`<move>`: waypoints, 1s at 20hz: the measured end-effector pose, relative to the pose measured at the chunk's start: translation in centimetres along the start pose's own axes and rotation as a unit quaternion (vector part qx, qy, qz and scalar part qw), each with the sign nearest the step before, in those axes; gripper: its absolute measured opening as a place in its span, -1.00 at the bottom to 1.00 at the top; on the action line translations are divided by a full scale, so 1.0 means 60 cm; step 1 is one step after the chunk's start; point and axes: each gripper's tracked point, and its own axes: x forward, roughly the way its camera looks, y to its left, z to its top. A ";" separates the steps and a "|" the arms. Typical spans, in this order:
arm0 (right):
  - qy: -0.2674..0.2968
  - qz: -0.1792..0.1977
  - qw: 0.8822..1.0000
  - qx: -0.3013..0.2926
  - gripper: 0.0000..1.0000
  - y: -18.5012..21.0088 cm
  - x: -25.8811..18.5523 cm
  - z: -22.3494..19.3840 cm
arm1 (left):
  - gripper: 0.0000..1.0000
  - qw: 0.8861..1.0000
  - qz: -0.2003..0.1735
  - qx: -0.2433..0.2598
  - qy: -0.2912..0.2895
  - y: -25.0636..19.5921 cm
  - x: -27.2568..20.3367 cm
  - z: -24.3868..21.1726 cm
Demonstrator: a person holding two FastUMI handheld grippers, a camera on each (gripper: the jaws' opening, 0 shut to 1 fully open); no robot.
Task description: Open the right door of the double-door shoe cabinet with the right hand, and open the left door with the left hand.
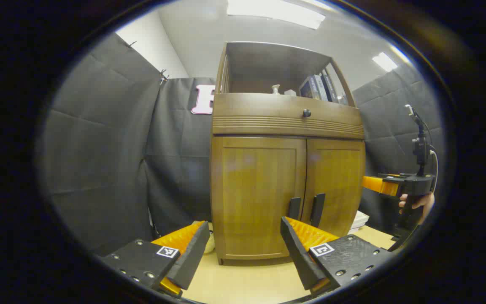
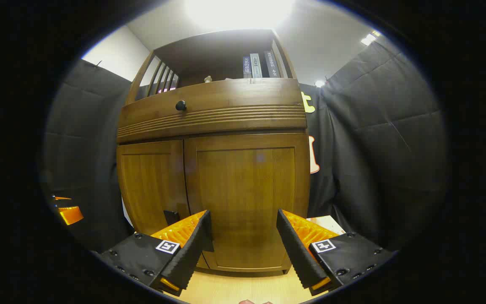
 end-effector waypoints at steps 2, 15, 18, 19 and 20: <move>0.002 -0.004 1.000 -0.001 0.86 -0.003 -0.009 -0.001 | 0.97 1.000 -0.002 0.001 -0.001 -0.002 -0.001 0.002; 0.025 -0.007 1.000 0.002 0.87 -0.006 -0.026 -0.013 | 0.97 1.000 -0.004 -0.008 0.003 -0.001 -0.007 -0.018; 0.031 0.001 1.000 0.006 0.87 0.000 -0.011 -0.008 | 0.97 1.000 0.004 -0.015 0.004 0.002 -0.014 -0.023; 0.032 0.004 0.999 0.007 0.86 0.004 -0.005 -0.006 | 0.97 1.000 0.006 -0.016 0.006 0.005 -0.015 -0.026; 0.033 0.006 0.999 0.008 0.87 0.006 0.001 -0.004 | 0.97 1.000 0.010 -0.016 0.007 0.006 -0.018 -0.031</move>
